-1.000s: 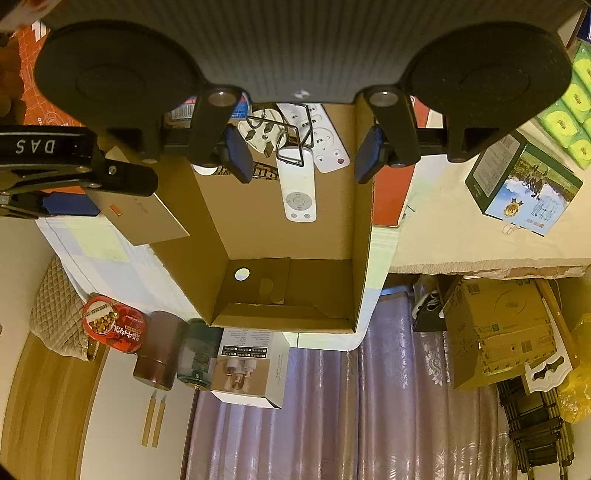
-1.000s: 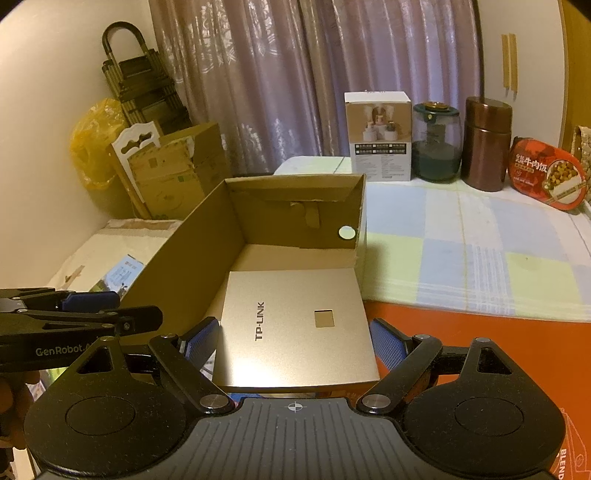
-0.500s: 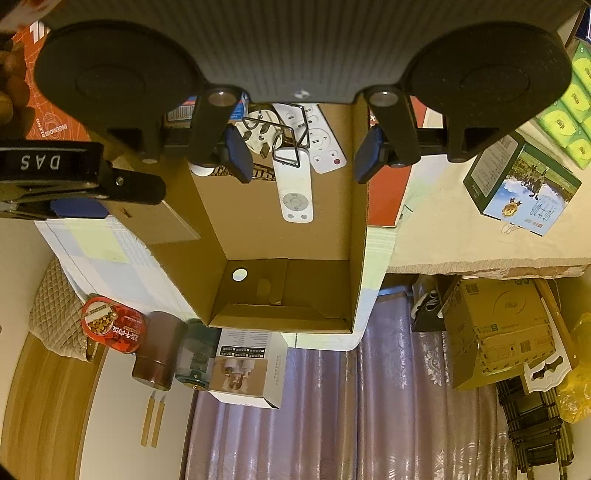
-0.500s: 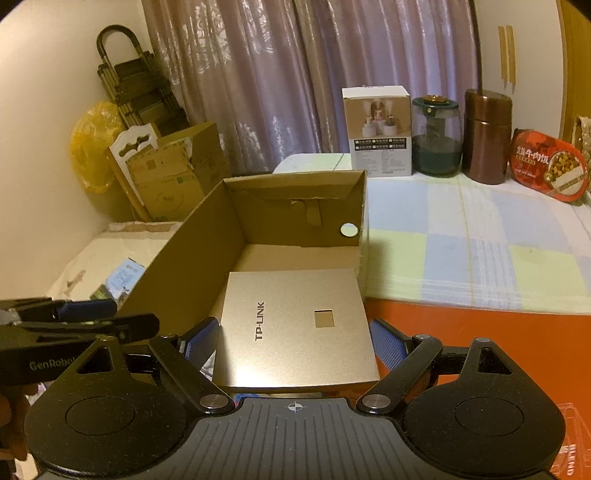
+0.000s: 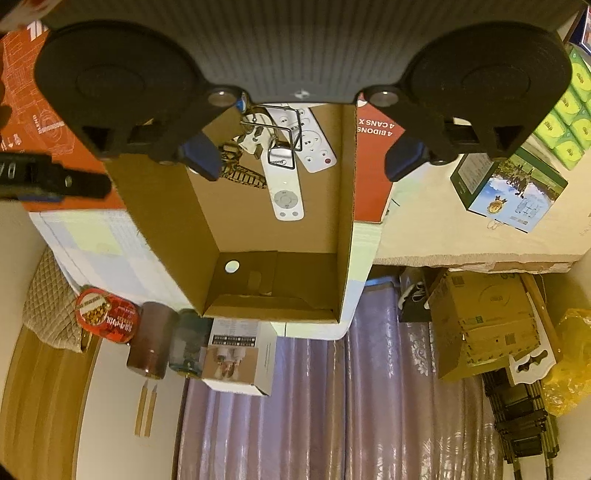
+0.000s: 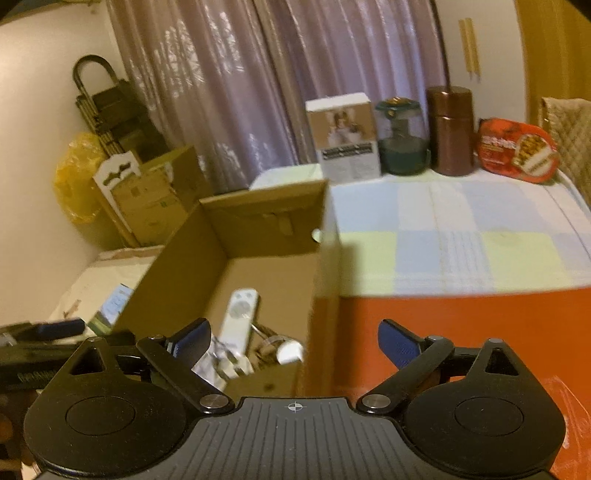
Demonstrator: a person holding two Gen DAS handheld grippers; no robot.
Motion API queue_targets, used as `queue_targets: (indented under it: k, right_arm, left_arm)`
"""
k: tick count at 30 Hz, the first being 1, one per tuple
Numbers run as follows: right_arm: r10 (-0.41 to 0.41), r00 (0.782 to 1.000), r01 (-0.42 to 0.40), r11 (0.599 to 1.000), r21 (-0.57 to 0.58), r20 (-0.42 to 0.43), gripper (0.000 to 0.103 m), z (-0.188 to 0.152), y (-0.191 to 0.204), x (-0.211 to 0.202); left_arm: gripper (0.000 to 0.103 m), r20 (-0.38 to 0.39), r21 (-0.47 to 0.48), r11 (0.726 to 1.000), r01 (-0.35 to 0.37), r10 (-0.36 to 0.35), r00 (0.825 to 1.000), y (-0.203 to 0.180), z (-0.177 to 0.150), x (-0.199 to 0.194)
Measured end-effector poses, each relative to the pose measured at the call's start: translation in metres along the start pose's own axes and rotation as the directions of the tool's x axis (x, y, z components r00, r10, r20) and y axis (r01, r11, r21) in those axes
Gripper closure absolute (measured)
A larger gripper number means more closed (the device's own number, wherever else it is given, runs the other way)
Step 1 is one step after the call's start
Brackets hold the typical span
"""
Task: Organize rigid objects
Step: 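Open the right gripper to release the router box into the cardboard box, then withdraw both open grippers back from the cardboard box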
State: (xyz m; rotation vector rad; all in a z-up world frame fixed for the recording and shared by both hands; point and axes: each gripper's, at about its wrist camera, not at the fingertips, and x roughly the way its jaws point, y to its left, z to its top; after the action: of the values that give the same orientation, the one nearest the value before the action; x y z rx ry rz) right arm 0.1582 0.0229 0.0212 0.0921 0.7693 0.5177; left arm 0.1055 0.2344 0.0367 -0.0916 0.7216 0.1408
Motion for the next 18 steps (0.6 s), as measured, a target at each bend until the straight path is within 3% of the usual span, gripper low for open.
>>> queue_targets:
  k: [9,18]
  right_arm:
    - [-0.054,0.998,0.053,0.997,-0.052,-0.025,0.009,-0.017,0.001,-0.04]
    - [-0.059,0.997,0.054,0.992,-0.111,-0.045,0.009,-0.031,0.015,-0.068]
  left_arm:
    - [0.004,-0.011,0.0,1.0,-0.008,0.008,1.0,-0.015,-0.007,-0.032]
    - [0.004,-0.028,-0.006,1.0,-0.016,0.016,0.999,-0.031,-0.023,-0.07]
